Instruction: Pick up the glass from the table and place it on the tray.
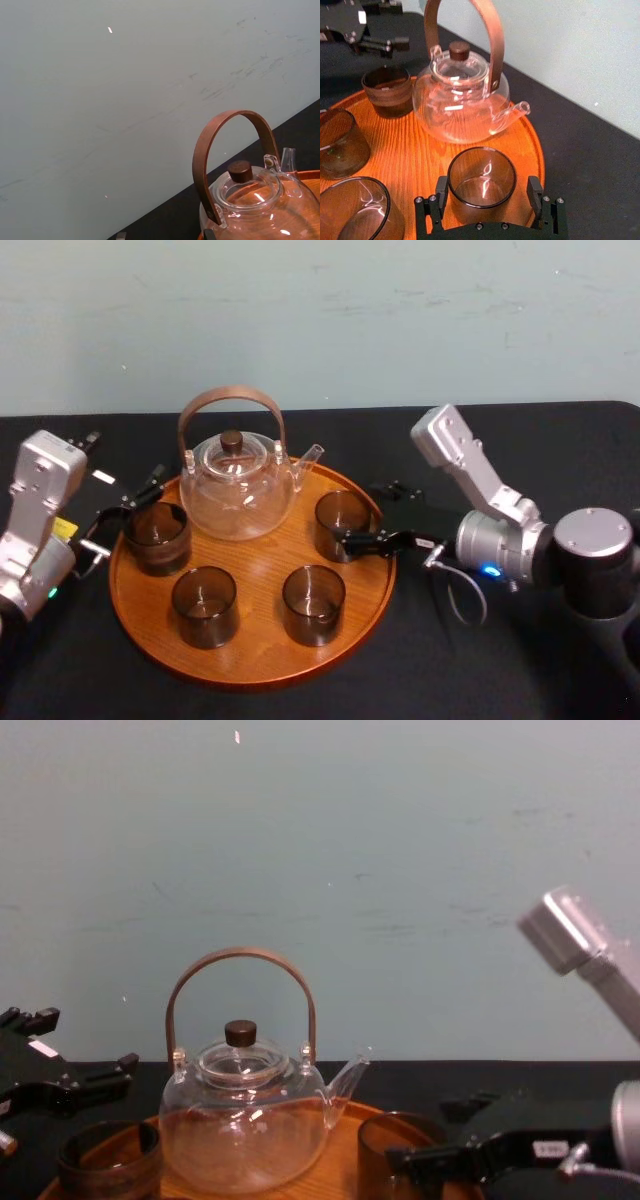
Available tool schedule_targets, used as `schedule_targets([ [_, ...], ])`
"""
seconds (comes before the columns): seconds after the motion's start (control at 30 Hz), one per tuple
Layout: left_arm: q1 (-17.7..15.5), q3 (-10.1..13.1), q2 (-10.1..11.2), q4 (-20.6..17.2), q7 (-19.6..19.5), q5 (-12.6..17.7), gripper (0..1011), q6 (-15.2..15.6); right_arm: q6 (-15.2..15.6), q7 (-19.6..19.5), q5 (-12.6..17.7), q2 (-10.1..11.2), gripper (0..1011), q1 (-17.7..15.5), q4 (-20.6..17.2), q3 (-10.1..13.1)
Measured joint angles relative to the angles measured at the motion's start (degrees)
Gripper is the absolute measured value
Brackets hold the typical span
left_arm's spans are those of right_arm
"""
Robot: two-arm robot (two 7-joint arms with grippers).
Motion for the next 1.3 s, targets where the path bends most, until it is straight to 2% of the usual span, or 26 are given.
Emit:
schedule_targets([
  [0.27, 0.0, 0.0, 0.0, 0.0, 0.0, 0.0, 1001, 0.0, -0.8, -0.7, 1.9, 2.4, 1002, -2.2, -5.2, 2.2],
  [0.57, 0.0, 0.0, 0.0, 0.0, 0.0, 0.0, 1001, 0.0, -1.0, -1.0, 4.2, 6.5, 1002, -5.8, -11.4, 4.5],
  [0.8, 0.0, 0.0, 0.0, 0.0, 0.0, 0.0, 1001, 0.0, -1.5, -2.4, 6.6, 9.7, 1002, -9.6, -15.5, 7.5],
  [0.93, 0.0, 0.0, 0.0, 0.0, 0.0, 0.0, 1001, 0.0, -1.9, -3.2, 7.5, 10.7, 1002, -11.1, -16.6, 9.0],
  [1.0, 0.0, 0.0, 0.0, 0.0, 0.0, 0.0, 1001, 0.0, -2.2, -4.4, 8.1, 11.5, 1002, -12.6, -17.3, 10.4],
  [1.13, 0.0, 0.0, 0.0, 0.0, 0.0, 0.0, 1001, 0.0, -2.8, -6.9, 8.3, 11.6, 1002, -14.4, -17.8, 12.2],
  [1.3, 0.0, 0.0, 0.0, 0.0, 0.0, 0.0, 1001, 0.0, -4.2, -11.0, 6.9, 10.3, 1002, -16.3, -17.9, 13.9],
])
